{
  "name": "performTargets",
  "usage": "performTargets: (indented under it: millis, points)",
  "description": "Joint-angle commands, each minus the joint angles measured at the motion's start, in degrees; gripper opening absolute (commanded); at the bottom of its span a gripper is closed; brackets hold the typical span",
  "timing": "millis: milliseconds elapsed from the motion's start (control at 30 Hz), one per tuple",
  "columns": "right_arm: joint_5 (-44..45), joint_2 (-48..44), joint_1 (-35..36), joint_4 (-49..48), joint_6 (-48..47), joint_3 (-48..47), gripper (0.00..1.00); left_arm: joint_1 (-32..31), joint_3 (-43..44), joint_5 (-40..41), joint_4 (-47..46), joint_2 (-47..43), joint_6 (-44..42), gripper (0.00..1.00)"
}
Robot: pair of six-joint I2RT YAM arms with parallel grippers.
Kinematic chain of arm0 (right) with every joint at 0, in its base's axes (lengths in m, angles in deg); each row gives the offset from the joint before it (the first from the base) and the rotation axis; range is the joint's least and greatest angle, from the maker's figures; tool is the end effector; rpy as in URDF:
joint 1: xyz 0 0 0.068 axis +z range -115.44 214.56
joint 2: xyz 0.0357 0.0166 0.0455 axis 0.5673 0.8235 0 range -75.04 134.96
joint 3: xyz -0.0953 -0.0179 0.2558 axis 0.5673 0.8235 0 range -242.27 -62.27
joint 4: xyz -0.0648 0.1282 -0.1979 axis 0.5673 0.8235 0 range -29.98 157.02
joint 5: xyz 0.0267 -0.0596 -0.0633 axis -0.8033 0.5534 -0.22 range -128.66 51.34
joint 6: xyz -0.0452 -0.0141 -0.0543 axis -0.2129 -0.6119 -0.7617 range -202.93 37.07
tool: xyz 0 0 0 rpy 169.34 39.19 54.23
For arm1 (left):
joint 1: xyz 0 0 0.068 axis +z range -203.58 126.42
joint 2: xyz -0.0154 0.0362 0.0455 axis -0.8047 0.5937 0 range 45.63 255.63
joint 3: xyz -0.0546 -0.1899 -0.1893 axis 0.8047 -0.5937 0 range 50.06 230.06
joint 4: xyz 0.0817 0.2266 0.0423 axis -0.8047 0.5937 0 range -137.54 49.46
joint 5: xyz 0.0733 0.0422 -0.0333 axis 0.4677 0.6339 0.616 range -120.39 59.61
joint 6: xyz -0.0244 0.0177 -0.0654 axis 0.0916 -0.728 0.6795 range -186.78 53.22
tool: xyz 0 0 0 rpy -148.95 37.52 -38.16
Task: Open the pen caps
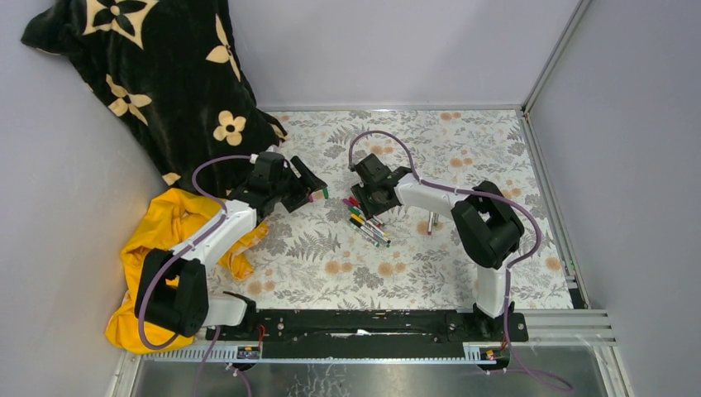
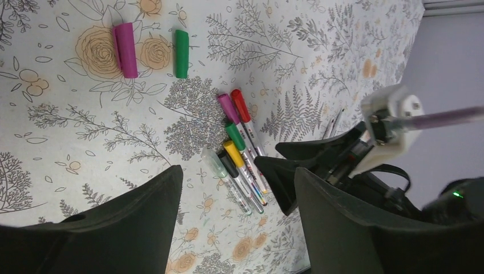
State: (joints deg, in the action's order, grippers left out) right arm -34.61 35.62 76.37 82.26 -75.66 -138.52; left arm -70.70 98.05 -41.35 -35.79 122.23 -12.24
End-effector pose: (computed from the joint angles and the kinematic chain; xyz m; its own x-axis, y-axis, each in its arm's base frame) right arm 0.3069 0.2688 0.1710 -0.6981 -0.4550 -0.5529 -0.5521 0.8337 0.0111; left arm 0.2714 -0.0955 0.2294 -0.7072 -0.6190 -0.3416 -0.2563 0.6748 -0.6921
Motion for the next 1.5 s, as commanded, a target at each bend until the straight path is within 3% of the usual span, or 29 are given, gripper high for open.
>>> performTargets:
  millis: [0, 933, 1467]
  points:
    - [2.13, 1.41, 0.35, 1.05, -1.09, -2.06, 0.51, 0.9, -0.69, -1.7, -2.98, -1.65, 0.67, 0.79]
    - [1.97, -2.26, 0.3, 0.78, -1.64, -3.44, 0.49, 1.48, -1.05, -1.88, -3.92, -1.68, 1.35, 0.79]
    - [2.79, 0.39, 0.25, 1.12, -2.97, -4.89, 0.5, 1.72, -1.13, -1.61, -3.81, -1.54, 1.25, 0.79]
